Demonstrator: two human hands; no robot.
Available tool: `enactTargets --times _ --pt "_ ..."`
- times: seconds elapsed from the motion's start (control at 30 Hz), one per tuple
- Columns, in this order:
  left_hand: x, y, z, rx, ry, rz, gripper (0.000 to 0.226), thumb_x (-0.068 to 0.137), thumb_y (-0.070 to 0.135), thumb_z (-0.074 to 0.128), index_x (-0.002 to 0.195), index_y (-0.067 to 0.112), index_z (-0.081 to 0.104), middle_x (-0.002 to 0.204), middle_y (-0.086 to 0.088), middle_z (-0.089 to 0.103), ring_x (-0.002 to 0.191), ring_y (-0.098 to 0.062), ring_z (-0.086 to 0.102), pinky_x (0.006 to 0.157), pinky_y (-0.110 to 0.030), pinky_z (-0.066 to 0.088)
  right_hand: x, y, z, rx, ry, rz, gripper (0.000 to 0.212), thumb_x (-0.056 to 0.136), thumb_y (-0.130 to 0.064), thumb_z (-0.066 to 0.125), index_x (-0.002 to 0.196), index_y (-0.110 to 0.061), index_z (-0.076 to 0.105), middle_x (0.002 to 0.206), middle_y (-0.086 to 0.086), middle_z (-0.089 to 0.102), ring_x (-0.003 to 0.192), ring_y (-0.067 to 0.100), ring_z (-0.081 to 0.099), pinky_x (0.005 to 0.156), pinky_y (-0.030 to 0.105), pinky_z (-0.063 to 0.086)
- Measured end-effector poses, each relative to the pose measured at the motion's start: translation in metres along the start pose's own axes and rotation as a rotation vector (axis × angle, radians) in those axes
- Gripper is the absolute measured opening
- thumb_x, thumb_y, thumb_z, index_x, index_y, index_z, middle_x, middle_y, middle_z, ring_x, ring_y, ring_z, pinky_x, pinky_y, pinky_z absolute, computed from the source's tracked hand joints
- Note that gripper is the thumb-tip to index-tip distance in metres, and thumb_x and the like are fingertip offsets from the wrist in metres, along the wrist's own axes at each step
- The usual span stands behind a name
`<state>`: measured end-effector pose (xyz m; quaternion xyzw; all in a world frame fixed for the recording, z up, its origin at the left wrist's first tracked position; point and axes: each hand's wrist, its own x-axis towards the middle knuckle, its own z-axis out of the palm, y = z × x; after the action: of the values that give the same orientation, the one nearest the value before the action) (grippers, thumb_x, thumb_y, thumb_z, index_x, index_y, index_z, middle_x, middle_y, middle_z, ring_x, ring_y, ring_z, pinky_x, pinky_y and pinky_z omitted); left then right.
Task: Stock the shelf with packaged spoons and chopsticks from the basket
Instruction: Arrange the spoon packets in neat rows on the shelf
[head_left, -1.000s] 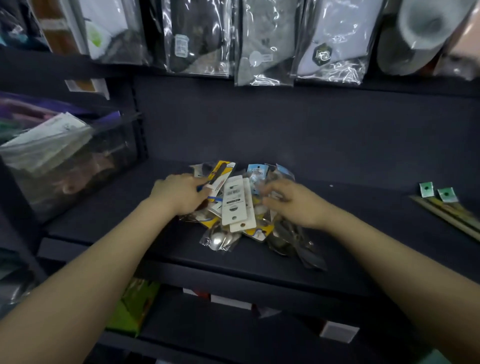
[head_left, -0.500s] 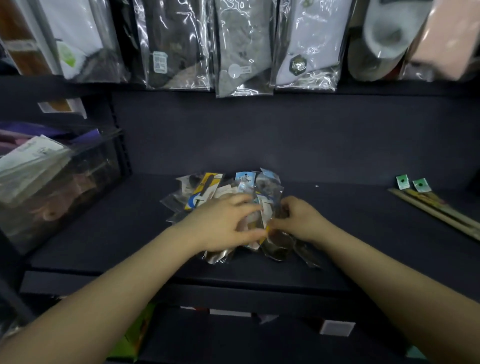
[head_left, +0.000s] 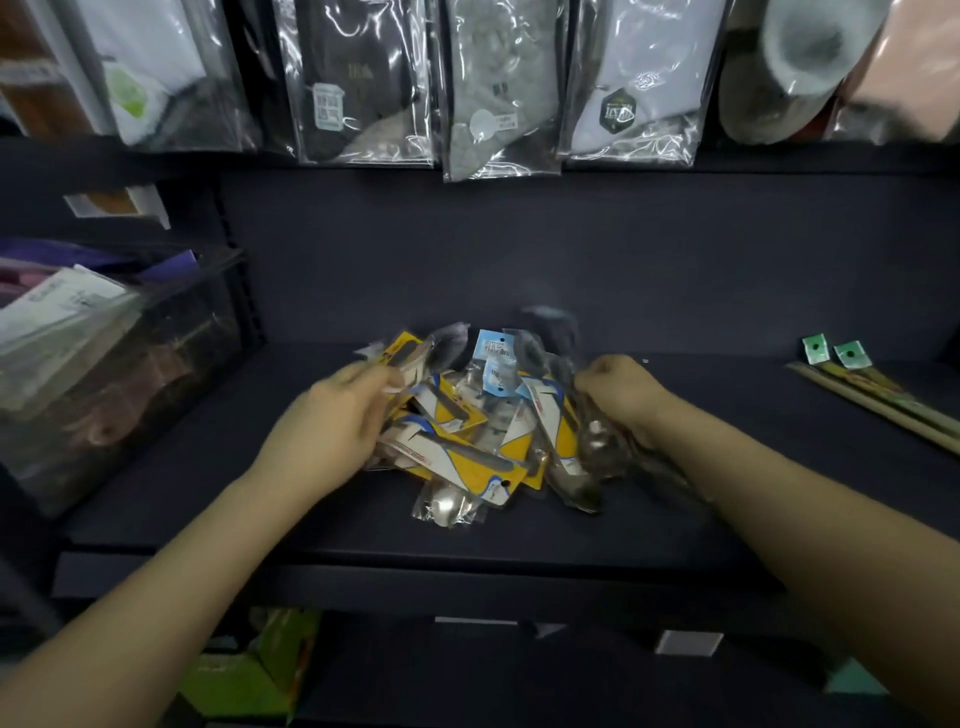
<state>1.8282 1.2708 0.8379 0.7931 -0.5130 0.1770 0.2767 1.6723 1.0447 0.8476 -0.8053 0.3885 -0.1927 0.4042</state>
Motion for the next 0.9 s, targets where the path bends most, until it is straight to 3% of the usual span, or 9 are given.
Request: enactTargets --times 0.1,0.2,0.27,0.33,0.4,0.53,0.6,0.77,0.9 --pt "0.003 -0.008 -0.003 -0.101 0.056 -0.199 0.029 0.083 0.004 0.056 0.11 0.011 0.064 0.112 -0.013 0.066 0.094 -0.032 0.062 0.08 -0.033 0.046 0.004 -0.01 -0.006 0.276 0.033 0.047 0.026 0.09 -0.012 0.041 0.066 -0.008 0.05 0.065 0.008 0.051 0.054 0.018 0.044 0.053 0.027 0.035" --pt "0.006 -0.014 -0.003 0.025 -0.052 -0.264 0.029 0.082 0.013 0.059 0.109 0.011 0.066 0.115 -0.014 0.063 0.1 -0.035 0.059 0.085 -0.039 0.048 0.002 -0.021 -0.004 0.26 -0.026 0.033 0.027 0.092 -0.01 0.038 0.065 -0.008 0.044 0.053 0.005 0.049 0.047 0.019 0.041 0.047 0.024 0.032" --pt "0.008 -0.011 0.0 0.199 -0.075 -0.188 0.029 0.082 0.015 0.06 0.109 0.01 0.067 0.126 -0.013 0.056 0.109 -0.039 0.051 0.09 -0.046 0.046 -0.002 -0.025 0.005 0.013 -0.089 -0.019 0.024 0.093 -0.013 0.042 0.071 -0.007 0.045 0.058 0.008 0.055 0.047 0.018 0.048 0.044 0.022 0.033" --pt "0.011 -0.002 0.003 0.172 -0.037 -0.024 0.029 0.083 0.016 0.053 0.108 0.008 0.066 0.126 -0.014 0.056 0.112 -0.039 0.051 0.091 -0.048 0.045 -0.004 -0.025 0.015 -0.36 -0.134 -0.065 0.009 0.094 -0.01 0.043 0.089 -0.008 0.05 0.097 0.018 0.063 0.076 0.025 0.06 0.054 0.025 0.037" --pt "0.014 0.011 0.006 0.054 -0.132 0.177 0.039 0.085 0.03 0.044 0.117 0.012 0.06 0.128 -0.008 0.055 0.116 -0.031 0.052 0.096 -0.042 0.044 -0.008 -0.027 0.018 -0.538 -0.107 -0.075 0.019 0.091 -0.001 0.042 0.109 -0.003 0.049 0.122 0.021 0.056 0.105 0.033 0.058 0.064 0.027 0.039" --pt "0.026 0.029 0.019 0.133 -0.517 0.354 0.054 0.09 0.048 0.043 0.138 0.026 0.034 0.145 0.005 0.036 0.131 -0.015 0.035 0.108 -0.035 0.033 -0.016 -0.025 0.019 -0.515 -0.12 -0.098 0.039 0.085 -0.036 0.058 0.114 -0.01 0.058 0.111 0.007 0.063 0.103 0.026 0.06 0.08 0.029 0.047" --pt "0.032 0.03 0.025 0.192 -0.544 0.368 0.053 0.089 0.053 0.039 0.133 0.025 0.04 0.136 0.002 0.044 0.124 -0.019 0.042 0.103 -0.036 0.036 -0.019 -0.023 0.023 -0.54 -0.078 -0.054 0.044 0.075 -0.046 0.066 0.098 -0.009 0.06 0.098 0.006 0.063 0.092 0.025 0.061 0.074 0.032 0.05" --pt "0.035 0.023 0.022 0.143 -0.536 0.358 0.019 0.09 0.037 0.046 0.083 0.02 0.048 0.085 0.007 0.043 0.09 -0.016 0.044 0.085 -0.036 0.042 -0.024 -0.032 0.019 -0.588 -0.044 -0.027 0.022 0.081 -0.025 0.057 0.069 -0.009 0.049 0.074 0.007 0.054 0.077 0.028 0.056 0.062 0.028 0.043" --pt "0.035 0.022 0.014 0.245 -0.605 0.264 0.01 0.088 0.026 0.044 0.079 0.022 0.041 0.067 0.006 0.042 0.08 -0.022 0.051 0.062 -0.032 0.039 -0.013 -0.039 -0.01 -0.6 0.029 -0.014 0.014 0.088 -0.014 0.048 0.087 -0.001 0.054 0.088 0.013 0.053 0.089 0.033 0.057 0.065 0.029 0.038"
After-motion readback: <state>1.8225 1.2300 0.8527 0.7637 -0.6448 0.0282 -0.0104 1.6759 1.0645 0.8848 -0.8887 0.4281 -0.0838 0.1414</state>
